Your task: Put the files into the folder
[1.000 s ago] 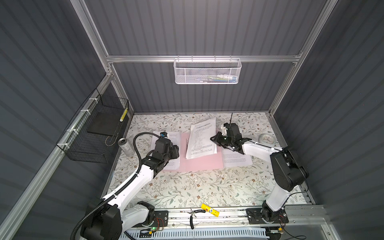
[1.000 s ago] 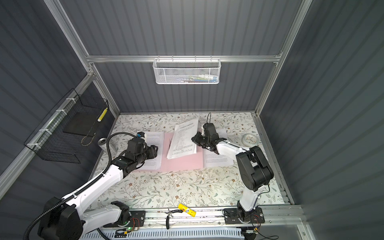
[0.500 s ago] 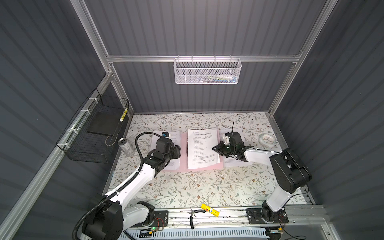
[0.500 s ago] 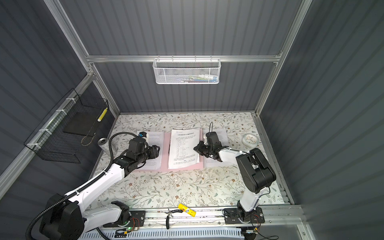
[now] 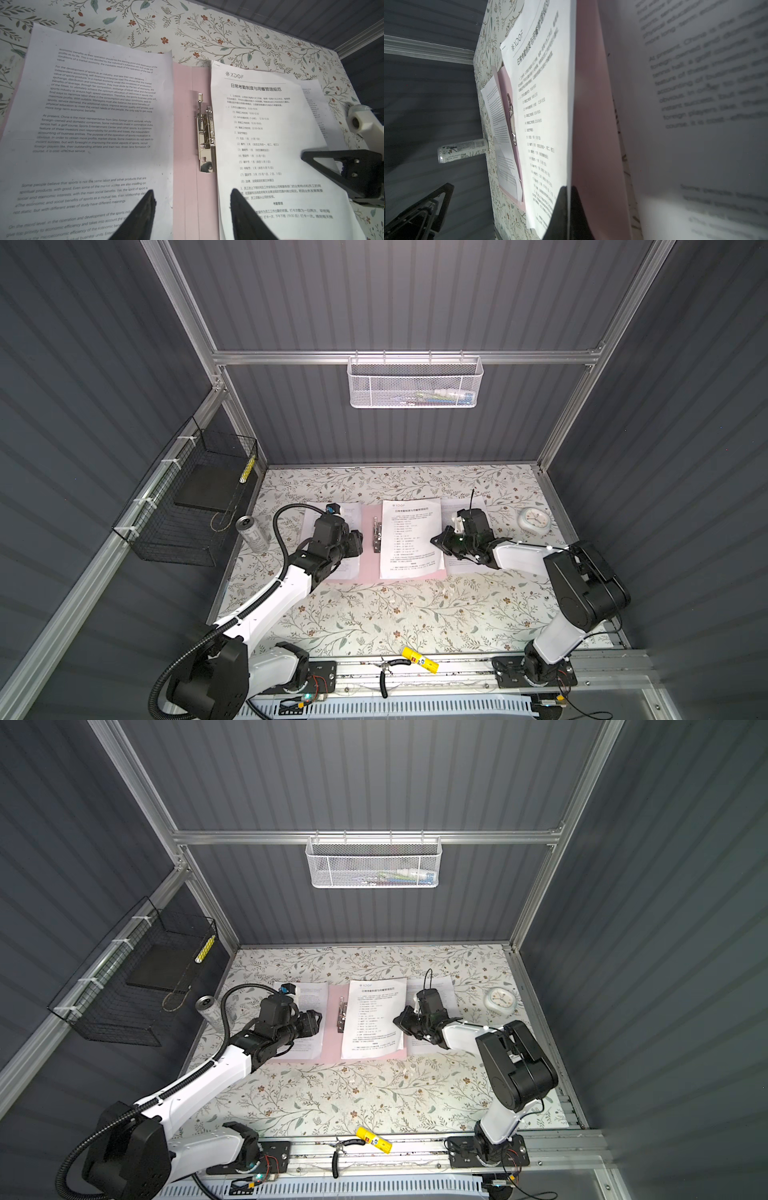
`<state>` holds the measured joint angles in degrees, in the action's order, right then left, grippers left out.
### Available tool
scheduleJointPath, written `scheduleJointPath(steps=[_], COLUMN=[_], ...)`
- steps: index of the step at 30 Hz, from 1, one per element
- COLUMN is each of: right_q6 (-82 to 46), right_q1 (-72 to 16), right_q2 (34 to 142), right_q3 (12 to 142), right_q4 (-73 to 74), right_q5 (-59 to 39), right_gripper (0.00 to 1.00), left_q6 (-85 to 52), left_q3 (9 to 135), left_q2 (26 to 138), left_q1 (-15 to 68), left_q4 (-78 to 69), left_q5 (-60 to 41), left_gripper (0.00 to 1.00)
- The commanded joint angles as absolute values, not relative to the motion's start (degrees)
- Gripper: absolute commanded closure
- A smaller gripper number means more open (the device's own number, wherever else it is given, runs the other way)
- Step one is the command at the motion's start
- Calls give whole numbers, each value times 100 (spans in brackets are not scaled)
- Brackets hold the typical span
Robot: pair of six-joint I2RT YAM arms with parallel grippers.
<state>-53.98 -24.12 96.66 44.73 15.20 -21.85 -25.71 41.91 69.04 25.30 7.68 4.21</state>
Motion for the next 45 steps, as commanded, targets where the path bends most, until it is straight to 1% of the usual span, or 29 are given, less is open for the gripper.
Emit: scheduleJointPath(steps=[1,16,37,45], right_q6=[-5431,-5306,-5216,-5248], right_q1=[-2399,-2460,-2621,-2653], right_q2=[9588,10054,9853,9919], right_q3=[4474,4922,4861,4974], right_q4=[1597,1543,1310,1340], right_q5=[-2143,-2584,-2345,-2479], right_gripper=[100,100,100,100], left_q6=[-2621,-2593,-2602,-2644], left_q3=[4157,4165,4192,4184], left_q2=[6965,7029,7105,7188], left_q1=[2496,2497,2496,2496], left_q4=[747,746,738,672], left_q5=[305,306,318,272], left_gripper=[41,41,42,42])
